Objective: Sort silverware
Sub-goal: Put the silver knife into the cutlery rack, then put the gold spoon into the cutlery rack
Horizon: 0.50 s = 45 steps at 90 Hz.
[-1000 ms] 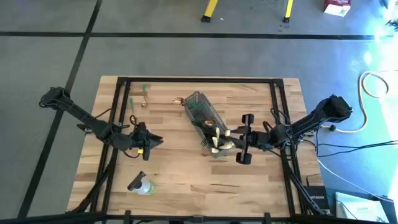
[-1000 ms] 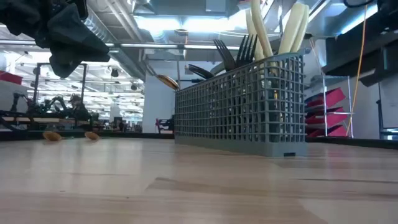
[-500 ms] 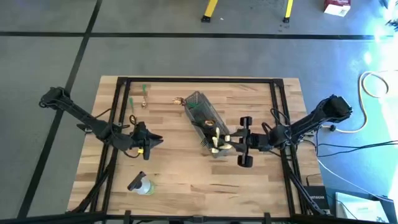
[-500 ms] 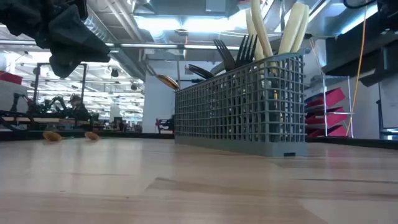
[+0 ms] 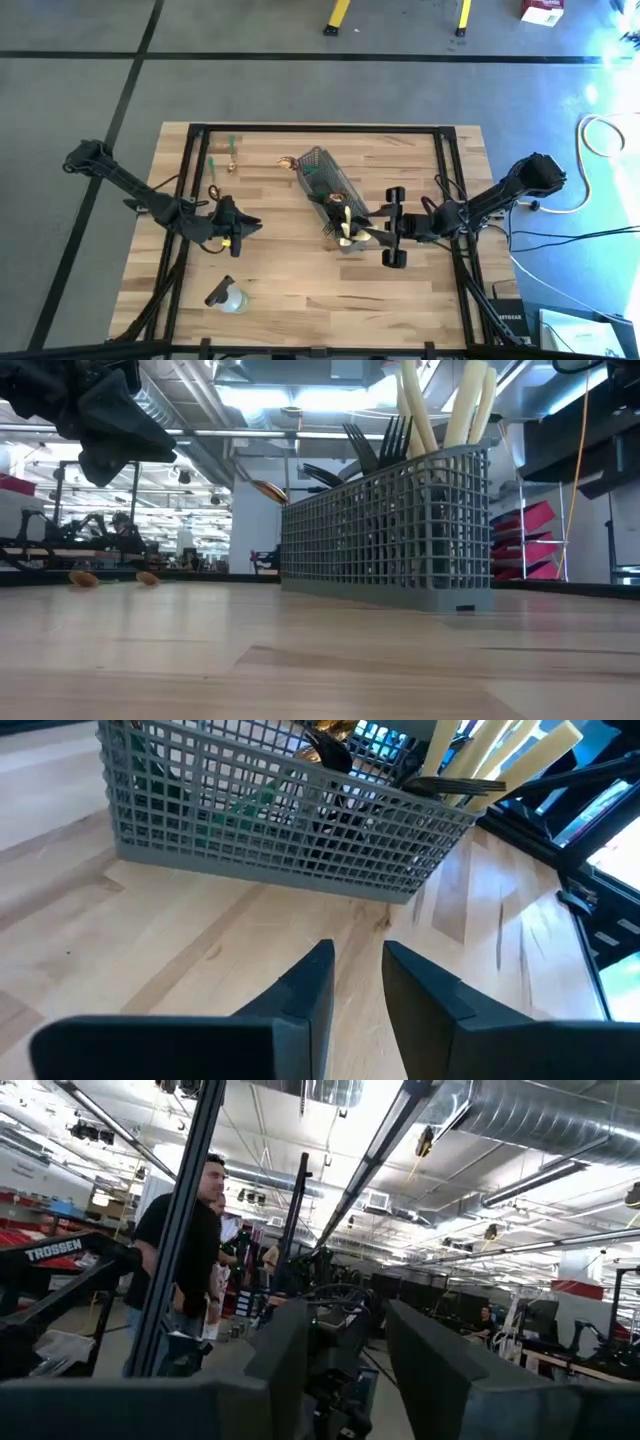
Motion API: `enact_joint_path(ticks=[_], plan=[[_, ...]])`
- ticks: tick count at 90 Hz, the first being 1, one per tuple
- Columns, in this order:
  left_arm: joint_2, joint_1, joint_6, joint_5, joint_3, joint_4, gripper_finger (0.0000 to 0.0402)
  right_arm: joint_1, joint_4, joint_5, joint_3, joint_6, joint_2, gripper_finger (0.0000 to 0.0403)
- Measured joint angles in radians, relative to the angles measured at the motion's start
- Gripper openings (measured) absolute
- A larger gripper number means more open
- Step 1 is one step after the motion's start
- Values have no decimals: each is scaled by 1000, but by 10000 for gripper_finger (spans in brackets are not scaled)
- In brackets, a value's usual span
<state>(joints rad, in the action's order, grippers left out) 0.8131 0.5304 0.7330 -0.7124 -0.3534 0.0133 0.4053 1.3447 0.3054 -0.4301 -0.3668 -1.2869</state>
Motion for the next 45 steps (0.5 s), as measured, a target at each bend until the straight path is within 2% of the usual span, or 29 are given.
enact_joint_path(ticks=[9, 22, 34, 45], plan=[[0, -2, 0, -35, 0, 0, 72, 1, 39, -2, 0, 6, 4, 122], [0, -31, 25, -165, 0, -20, 72, 1, 38, -3, 0, 7, 24, 122], [0, -124, 6, -254, 0, -64, 72, 1, -10, -11, -1, -6, 26, 122], [-2, -239, -63, -282, 0, -82, 72, 1, -40, -42, -1, -11, 26, 122]])
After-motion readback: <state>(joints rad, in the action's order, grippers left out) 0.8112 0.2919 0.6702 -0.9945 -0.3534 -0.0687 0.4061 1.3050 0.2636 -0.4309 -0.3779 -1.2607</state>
